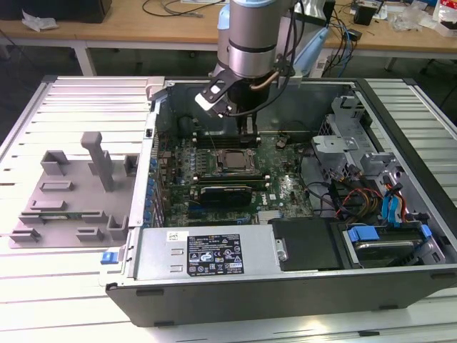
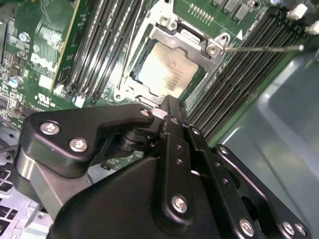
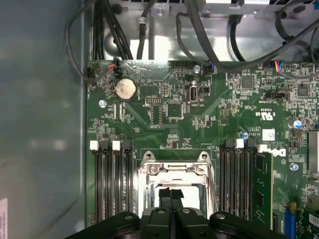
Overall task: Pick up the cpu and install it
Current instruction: 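Close the cpu cover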
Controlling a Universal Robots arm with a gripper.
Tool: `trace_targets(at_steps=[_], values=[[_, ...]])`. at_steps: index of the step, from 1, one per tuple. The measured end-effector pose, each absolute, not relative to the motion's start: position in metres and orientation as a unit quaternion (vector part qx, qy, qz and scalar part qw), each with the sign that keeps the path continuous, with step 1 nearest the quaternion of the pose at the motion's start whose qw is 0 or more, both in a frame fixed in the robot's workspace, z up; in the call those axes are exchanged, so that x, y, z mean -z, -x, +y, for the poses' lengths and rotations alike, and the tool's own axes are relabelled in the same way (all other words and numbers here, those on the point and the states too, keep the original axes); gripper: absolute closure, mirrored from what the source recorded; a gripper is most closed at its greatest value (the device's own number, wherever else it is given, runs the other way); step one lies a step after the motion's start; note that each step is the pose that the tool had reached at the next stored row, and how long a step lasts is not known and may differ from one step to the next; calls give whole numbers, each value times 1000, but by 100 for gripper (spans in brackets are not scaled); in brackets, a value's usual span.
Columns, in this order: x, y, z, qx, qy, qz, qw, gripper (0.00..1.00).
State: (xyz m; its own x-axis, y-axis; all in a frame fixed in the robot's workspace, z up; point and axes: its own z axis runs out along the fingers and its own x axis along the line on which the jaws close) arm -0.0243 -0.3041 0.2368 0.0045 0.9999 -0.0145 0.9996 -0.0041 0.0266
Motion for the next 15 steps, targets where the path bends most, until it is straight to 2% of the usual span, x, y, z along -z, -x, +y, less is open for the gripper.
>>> trace_targets(at_steps=[15], values=[[-235,34,-312,-4,-704,710,15,89]])
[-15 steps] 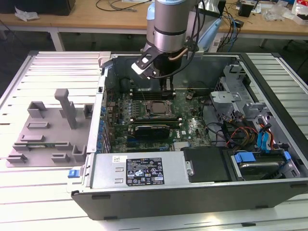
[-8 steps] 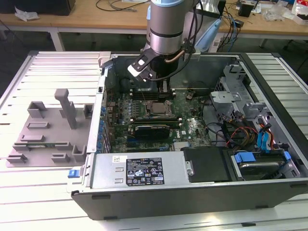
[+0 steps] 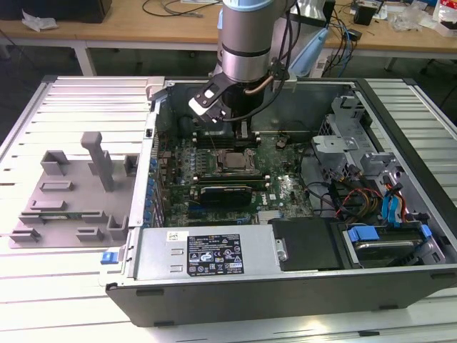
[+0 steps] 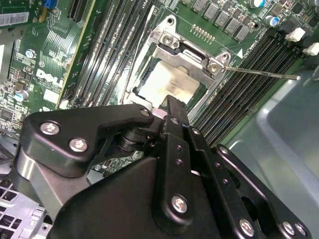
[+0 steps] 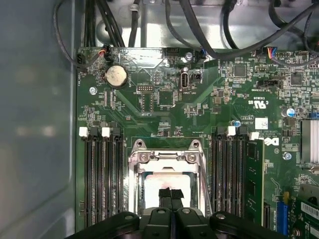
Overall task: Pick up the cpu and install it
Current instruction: 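Close the cpu cover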
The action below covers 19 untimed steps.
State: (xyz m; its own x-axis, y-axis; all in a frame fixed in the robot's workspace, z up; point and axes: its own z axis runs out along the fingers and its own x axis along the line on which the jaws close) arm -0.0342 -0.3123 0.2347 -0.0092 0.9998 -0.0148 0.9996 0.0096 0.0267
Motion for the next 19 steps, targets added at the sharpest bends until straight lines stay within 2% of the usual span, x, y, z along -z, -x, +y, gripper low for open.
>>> trace_targets(at_steps=[19], values=[[-235,34,-312,-8,-483,876,13,89]])
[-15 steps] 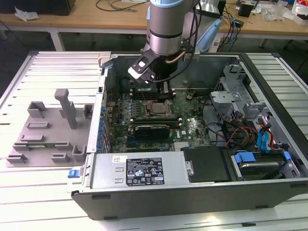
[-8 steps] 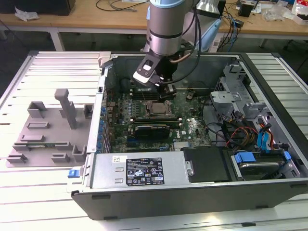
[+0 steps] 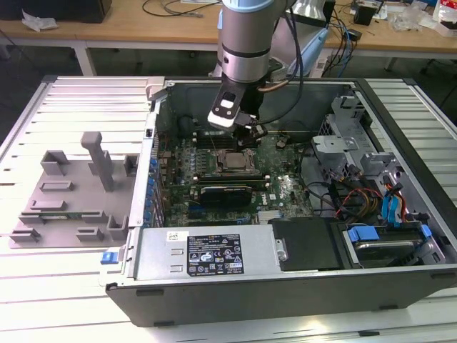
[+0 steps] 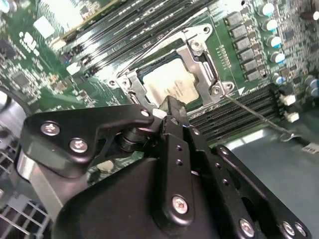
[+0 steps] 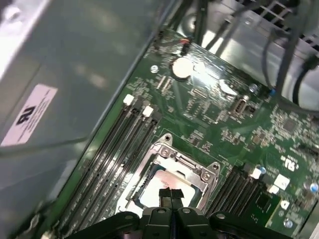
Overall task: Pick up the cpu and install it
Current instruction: 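Close the cpu cover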
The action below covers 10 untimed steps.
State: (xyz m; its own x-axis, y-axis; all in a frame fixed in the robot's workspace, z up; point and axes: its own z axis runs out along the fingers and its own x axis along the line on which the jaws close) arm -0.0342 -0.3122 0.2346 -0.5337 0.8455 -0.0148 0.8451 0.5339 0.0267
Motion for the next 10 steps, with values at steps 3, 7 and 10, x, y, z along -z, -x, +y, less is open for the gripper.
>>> trace_targets(at_steps=[3,7,10], values=[[-235,34,-312,-9,-435,900,12,89],[-235,34,-312,-9,-397,918,12,89],[-235,34,-312,-10,-356,934,12,89]])
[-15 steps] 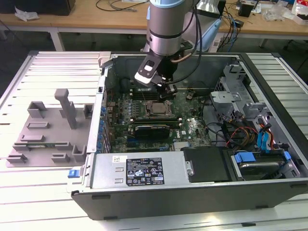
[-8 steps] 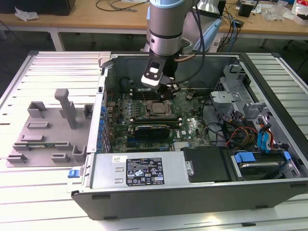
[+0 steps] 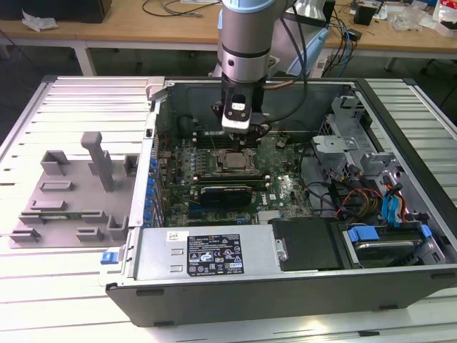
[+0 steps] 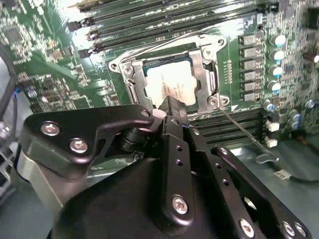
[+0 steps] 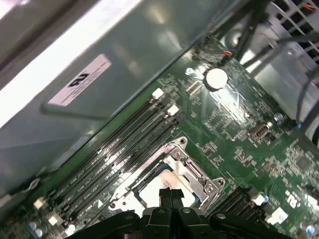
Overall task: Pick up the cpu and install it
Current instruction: 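Close the cpu cover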
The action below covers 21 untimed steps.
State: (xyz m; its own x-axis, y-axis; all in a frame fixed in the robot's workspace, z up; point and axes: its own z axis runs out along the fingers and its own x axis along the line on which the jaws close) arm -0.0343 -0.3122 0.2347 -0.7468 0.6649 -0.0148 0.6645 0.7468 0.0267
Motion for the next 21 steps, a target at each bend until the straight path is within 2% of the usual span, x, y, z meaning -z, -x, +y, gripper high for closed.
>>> trace_targets(at_steps=[21], values=[[-235,34,-312,-13,-73,997,8,89]])
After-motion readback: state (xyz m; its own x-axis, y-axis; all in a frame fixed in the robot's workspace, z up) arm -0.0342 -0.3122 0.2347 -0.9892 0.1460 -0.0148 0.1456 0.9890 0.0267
